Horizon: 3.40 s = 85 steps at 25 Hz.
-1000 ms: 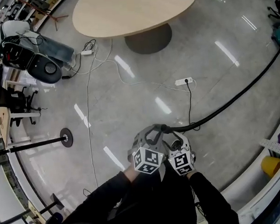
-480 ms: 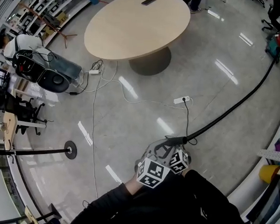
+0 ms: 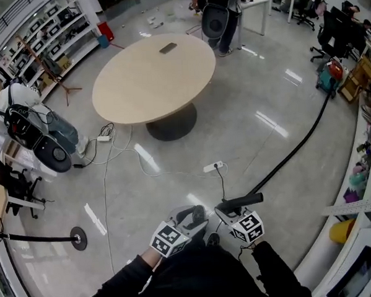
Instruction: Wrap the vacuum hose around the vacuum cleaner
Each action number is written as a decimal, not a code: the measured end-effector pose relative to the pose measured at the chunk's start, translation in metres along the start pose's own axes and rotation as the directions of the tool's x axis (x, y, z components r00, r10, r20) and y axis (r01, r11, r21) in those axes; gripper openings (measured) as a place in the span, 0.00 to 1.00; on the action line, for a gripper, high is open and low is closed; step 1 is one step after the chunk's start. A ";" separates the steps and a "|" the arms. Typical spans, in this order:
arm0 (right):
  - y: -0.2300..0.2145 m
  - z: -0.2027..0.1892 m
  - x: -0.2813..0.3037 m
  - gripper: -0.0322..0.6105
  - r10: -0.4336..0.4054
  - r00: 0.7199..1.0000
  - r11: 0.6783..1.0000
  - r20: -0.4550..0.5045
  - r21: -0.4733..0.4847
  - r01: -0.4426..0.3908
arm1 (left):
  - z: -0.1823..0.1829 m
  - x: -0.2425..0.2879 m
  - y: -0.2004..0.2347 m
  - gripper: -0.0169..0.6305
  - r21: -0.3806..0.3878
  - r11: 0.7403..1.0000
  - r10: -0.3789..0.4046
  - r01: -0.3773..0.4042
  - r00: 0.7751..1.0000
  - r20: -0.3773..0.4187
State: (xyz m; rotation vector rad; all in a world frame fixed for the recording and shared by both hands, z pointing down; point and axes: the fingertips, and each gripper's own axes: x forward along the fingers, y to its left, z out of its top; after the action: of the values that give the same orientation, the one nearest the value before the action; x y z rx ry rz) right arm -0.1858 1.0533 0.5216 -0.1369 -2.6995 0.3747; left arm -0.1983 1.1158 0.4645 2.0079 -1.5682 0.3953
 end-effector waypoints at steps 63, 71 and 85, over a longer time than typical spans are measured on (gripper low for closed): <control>-0.352 0.064 -0.302 0.32 -0.185 0.955 0.870 0.234 0.491 0.048 | 0.289 0.404 -0.142 0.66 0.097 0.729 -0.644 0.677 0.728 -0.235; -0.464 0.139 -0.332 0.33 -0.181 0.895 0.652 0.407 0.732 -0.200 | 0.223 0.498 -0.178 0.66 0.228 0.591 -0.682 0.774 0.630 -0.373; -0.600 0.214 -0.296 0.54 -0.269 0.825 0.632 0.497 0.737 -0.239 | 0.317 0.566 -0.110 0.28 0.111 0.448 -0.807 0.887 0.454 -0.378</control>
State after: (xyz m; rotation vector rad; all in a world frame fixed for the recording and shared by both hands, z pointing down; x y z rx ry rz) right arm -0.0285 0.3818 0.3878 0.3139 -2.7662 1.8092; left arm 0.0290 0.4992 0.4923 2.5349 -0.1444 0.4607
